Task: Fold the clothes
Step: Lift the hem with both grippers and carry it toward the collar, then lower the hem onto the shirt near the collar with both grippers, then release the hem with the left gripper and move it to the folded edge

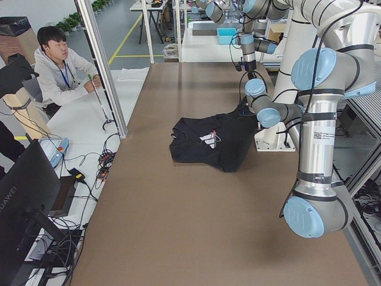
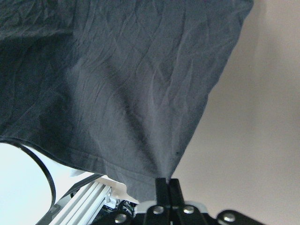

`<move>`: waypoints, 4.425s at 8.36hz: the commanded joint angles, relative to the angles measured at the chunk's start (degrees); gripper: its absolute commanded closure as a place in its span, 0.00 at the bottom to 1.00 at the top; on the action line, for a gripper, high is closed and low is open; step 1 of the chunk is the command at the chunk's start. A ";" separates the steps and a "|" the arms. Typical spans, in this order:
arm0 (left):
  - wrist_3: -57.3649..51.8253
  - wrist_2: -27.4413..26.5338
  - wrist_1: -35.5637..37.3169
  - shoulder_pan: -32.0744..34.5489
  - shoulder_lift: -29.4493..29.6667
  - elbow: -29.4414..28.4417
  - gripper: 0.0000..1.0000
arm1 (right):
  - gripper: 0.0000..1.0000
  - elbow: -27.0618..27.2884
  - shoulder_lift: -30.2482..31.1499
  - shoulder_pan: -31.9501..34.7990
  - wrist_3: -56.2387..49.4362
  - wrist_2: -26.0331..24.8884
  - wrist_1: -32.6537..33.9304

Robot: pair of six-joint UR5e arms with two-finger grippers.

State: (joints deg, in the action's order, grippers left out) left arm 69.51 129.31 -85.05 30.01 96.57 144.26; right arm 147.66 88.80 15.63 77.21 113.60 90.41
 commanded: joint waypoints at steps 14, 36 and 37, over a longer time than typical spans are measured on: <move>-9.92 -11.60 -13.86 23.87 27.00 -55.26 1.00 | 1.00 -37.58 -17.43 22.86 -1.09 -14.88 -12.15; -17.59 -6.17 -50.62 15.10 2.50 -52.77 0.02 | 0.06 -47.64 -18.49 22.78 -11.03 -17.28 -23.61; -15.57 -6.17 -53.52 12.90 1.79 -52.77 0.08 | 0.06 -47.64 -18.49 22.78 -10.94 -17.28 -23.61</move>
State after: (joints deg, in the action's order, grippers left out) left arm 50.73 123.09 -132.06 47.00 101.19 91.34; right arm 100.02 70.24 38.41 66.11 96.34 66.81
